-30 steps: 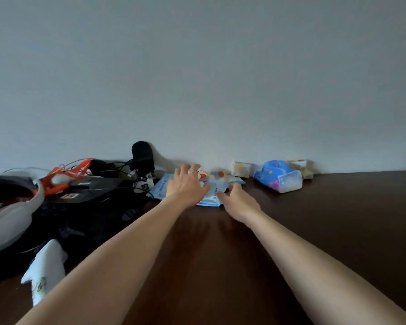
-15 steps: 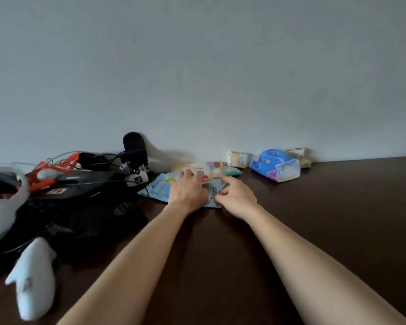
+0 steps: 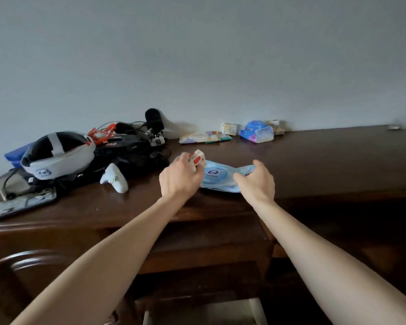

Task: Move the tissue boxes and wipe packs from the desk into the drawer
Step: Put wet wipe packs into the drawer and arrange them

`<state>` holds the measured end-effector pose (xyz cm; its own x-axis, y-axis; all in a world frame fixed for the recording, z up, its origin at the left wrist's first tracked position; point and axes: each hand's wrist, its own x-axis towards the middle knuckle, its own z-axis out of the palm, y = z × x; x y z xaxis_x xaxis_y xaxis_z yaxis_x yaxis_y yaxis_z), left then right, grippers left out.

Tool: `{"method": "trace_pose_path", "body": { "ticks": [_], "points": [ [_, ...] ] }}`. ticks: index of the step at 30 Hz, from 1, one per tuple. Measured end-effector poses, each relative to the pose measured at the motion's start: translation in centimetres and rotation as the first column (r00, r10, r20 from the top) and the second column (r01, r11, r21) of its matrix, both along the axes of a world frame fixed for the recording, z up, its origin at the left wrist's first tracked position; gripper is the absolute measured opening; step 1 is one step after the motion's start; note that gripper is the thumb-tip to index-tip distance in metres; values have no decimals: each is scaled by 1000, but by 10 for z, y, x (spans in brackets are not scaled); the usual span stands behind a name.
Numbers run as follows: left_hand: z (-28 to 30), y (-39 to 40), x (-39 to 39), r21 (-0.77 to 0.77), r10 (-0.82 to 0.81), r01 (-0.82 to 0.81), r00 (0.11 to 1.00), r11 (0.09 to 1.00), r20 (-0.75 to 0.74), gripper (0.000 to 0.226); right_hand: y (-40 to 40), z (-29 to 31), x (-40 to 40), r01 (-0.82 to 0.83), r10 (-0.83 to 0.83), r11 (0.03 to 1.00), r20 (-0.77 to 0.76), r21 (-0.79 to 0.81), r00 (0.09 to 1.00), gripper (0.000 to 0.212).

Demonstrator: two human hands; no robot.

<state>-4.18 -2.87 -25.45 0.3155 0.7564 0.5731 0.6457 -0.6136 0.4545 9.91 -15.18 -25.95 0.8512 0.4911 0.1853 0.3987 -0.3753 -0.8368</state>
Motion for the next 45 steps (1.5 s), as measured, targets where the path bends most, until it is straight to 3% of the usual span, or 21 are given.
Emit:
{"method": "trace_pose_path", "body": {
  "ticks": [2, 4, 7, 8, 11, 13, 16, 19, 22, 23, 25, 28, 31, 34, 36, 38, 40, 42, 45],
  "points": [
    [5, -41, -24, -98, -3, 16, 991, 995, 132, 30, -45, -9, -30, -3, 24, 974, -89, 227, 996, 79],
    [-4, -86, -52, -100, -48, 71, 976, 992, 213, 26, -90, -35, -63, 2, 86, 905, -187, 426, 978, 79],
    [-45, -146, -100, -168, -115, 177, 940, 970, 322, 24, -141, -91, -107, 34, 178, 839, -331, 544, 927, 76],
    [-60, -161, -114, -269, -140, 261, 907, 927, 397, 25, -150, -107, -115, 59, 221, 834, -430, 548, 875, 68],
    [-110, -184, -147, -545, -84, 507, 780, 668, 621, 26, -161, -148, -129, 52, 284, 912, -718, 407, 635, 13],
    [-143, -190, -160, -619, 30, 517, 753, 592, 657, 30, -167, -178, -132, 32, 252, 951, -827, 309, 503, 11],
    [-194, -193, -170, -767, 297, 372, 764, 523, 573, 24, -169, -223, -132, 64, 163, 975, -882, 213, 443, 15],
    [-240, -196, -173, -910, 525, 319, 744, 265, 414, 11, -169, -265, -124, 116, 70, 985, -911, 128, 406, 10],
    [-282, -197, -173, -899, 593, 437, 715, 33, 369, 13, -173, -303, -115, 120, 51, 988, -945, 95, 322, 18],
    [-295, -197, -172, -879, 588, 477, 719, -29, 371, 25, -172, -316, -112, 81, 16, 996, -940, 47, 341, 21],
    [-317, -198, -169, -840, 570, 534, 722, -97, 392, 29, -171, -336, -109, -40, -68, 994, -880, -98, 470, 21],
    [-343, -198, -166, -848, 587, 520, 719, -100, 371, 27, -170, -356, -105, -173, -73, 953, -742, -249, 667, 17],
    [-360, -194, -165, -861, 601, 505, 706, -56, 375, 32, -177, -373, -90, -184, -79, 927, -650, -327, 756, 19],
    [-363, -190, -162, -860, 587, 509, 705, -27, 399, 29, -182, -386, -77, -260, -44, 897, -658, -357, 752, 19],
    [-365, -189, -157, -871, 567, 492, 722, -19, 396, 25, -182, -395, -75, -252, -15, 894, -588, -370, 809, 44],
    [-367, -192, -152, -873, 537, 486, 748, -43, 390, 21, -179, -395, -79, -204, 46, 913, -408, -353, 912, 79],
    [-369, -196, -151, -877, 513, 474, 772, -71, 376, 16, -171, -393, -83, -267, 190, 899, -242, -347, 952, 91],
    [-372, -197, -152, -899, 509, 428, 797, -95, 326, 18, -159, -395, -82, -352, 318, 782, -156, -514, 935, 77],
    [-379, -196, -160, -942, 463, 289, 868, -173, 181, 20, -151, -402, -73, -438, 436, 552, -201, -710, 877, 29]
  ]
}}
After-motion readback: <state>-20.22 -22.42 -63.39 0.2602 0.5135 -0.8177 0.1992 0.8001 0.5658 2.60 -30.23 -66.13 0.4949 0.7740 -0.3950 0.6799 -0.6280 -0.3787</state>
